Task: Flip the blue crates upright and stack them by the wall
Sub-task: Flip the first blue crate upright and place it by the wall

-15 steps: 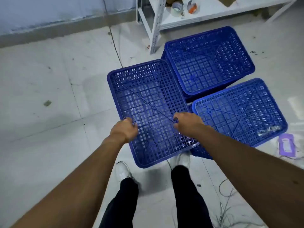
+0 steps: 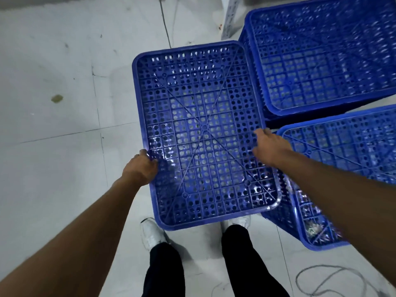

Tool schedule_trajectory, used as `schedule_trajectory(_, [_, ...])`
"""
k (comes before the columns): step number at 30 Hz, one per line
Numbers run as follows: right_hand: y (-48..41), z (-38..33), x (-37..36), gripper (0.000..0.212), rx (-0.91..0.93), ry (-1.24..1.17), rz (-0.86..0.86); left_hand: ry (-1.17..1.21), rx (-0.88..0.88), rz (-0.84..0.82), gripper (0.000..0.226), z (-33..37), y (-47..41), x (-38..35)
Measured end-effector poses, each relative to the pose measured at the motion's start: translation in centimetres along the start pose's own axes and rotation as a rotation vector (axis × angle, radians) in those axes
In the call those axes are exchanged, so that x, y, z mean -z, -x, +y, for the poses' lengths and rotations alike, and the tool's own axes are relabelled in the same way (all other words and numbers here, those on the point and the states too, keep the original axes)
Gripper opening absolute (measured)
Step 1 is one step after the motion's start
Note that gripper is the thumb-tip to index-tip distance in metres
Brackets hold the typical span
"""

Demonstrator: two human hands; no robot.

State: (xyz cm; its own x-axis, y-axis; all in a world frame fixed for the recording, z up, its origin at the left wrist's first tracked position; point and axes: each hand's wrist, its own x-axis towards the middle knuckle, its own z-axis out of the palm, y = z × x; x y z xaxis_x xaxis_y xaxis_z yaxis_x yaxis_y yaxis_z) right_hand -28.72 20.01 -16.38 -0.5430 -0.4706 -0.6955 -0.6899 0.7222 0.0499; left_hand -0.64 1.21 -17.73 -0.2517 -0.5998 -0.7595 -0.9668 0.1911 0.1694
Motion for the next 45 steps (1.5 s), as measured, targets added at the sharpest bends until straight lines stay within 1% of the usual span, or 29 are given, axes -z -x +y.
schedule_trajectory(2, [-1.7, 0.5, -0.7, 0.055, -0.03, -0.035, 0.021, -0.017, -0.014, 0.032, 0.046, 0.0, -1.2, -1.1])
schedule_trajectory(5, [-3.7, 0.8, -1.6, 0.058, -0.089, -0.08, 0.075, -0.049, 0.009, 0.082, 0.052, 0.4, -2.3, -2.3])
schedule_trajectory(8, [-5.0, 0.9, -2.3, 0.057, -0.132, -0.132, 0.131, -0.113, 0.038, 0.121, 0.066, 0.6, -2.8, -3.2])
schedule_trajectory(11, [-5.7, 0.9, -2.1, 0.063, -0.154, -0.173, 0.186, -0.171, 0.042, 0.136, 0.081, 0.7, -3.0, -3.8])
schedule_trajectory(12, [-5.9, 1.0, -2.0, 0.065, -0.172, -0.189, 0.187, -0.179, 0.04, 0.145, 0.082, 0.7, -3.0, -3.9])
schedule_trajectory(14, [-6.4, 1.1, -1.9, 0.07, -0.21, -0.218, 0.139, -0.19, 0.036, 0.159, 0.083, 0.6, -3.2, -3.9])
schedule_trajectory(16, [-6.8, 1.5, -1.7, 0.074, -0.227, -0.23, 0.043, -0.188, 0.036, 0.166, 0.081, 0.5, -3.6, -3.7])
schedule_trajectory(18, [-7.0, 1.9, -1.4, 0.075, -0.223, -0.253, -0.009, -0.161, 0.046, 0.164, 0.075, 0.2, -4.1, -3.4])
schedule_trajectory(22, [-7.6, 2.7, -1.3, 0.07, -0.217, -0.281, -0.008, -0.101, 0.095, 0.152, 0.068, 0.4, -4.7, -3.0])
schedule_trajectory(25, [-7.4, 2.6, -1.4, 0.068, -0.209, -0.282, -0.02, -0.07, 0.157, 0.135, 0.056, 0.5, -5.0, -2.7])
schedule_trajectory(28, [-7.1, 2.7, -1.5, 0.065, -0.21, -0.299, 0.0, -0.004, 0.196, 0.105, 0.04, 0.3, -5.2, -2.4])
schedule_trajectory(30, [-6.9, 2.8, -1.4, 0.062, -0.203, -0.312, 0.01, 0.078, 0.242, 0.069, 0.033, 0.2, -5.1, -2.1])
schedule_trajectory(34, [-6.3, 3.1, -1.1, 0.058, -0.168, -0.373, 0.019, 0.165, 0.3, 0.05, 0.034, -0.5, -4.6, -2.3])
schedule_trajectory(39, [-5.4, 2.2, -0.7, 0.049, -0.143, -0.417, 0.093, 0.211, 0.32, 0.067, 0.029, -1.6, -3.6, -2.4])
schedule_trajectory(42, [-5.0, 1.6, -0.3, 0.035, -0.134, -0.489, 0.161, 0.233, 0.329, 0.068, 0.026, -1.9, -3.2, -1.9])
schedule_trajectory(45, [-4.6, 1.6, 0.3, 0.03, -0.137, -0.568, 0.2, 0.25, 0.312, 0.055, 0.025, -2.4, -3.5, -1.7])
